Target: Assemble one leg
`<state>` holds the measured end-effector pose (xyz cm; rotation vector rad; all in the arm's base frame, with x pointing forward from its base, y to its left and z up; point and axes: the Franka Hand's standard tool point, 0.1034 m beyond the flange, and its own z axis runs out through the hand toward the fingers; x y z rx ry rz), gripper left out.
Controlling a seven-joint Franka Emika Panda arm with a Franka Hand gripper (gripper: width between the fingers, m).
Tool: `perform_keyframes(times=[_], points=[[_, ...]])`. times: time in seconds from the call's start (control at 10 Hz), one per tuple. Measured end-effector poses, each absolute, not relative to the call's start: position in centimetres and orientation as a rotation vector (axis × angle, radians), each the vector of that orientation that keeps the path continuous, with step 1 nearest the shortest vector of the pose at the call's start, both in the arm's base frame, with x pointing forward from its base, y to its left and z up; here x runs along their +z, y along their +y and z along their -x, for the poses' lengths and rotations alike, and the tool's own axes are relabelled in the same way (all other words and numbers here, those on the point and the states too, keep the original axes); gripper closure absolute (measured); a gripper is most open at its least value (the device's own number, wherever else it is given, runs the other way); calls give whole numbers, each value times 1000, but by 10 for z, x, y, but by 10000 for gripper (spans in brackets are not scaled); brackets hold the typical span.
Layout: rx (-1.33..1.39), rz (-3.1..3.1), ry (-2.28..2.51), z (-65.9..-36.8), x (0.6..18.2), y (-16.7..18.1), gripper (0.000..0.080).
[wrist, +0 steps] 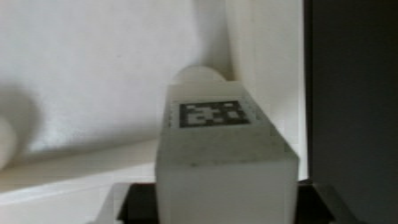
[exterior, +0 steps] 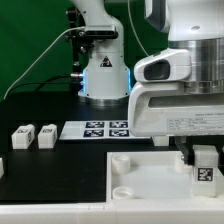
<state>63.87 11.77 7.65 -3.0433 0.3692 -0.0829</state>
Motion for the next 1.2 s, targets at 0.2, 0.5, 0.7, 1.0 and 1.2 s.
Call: perform_keyframes(times=[0.2, 0.5, 0.7, 1.0, 1.2], points=[[-63, 2983, 699, -639, 75, 115, 505], [82, 2756, 1400, -641, 75, 110, 505], [132, 2472, 1839, -639, 75, 109, 505], [122, 2078, 2314, -636, 75, 113, 505], [111, 1984, 2414, -636, 75, 113, 505]])
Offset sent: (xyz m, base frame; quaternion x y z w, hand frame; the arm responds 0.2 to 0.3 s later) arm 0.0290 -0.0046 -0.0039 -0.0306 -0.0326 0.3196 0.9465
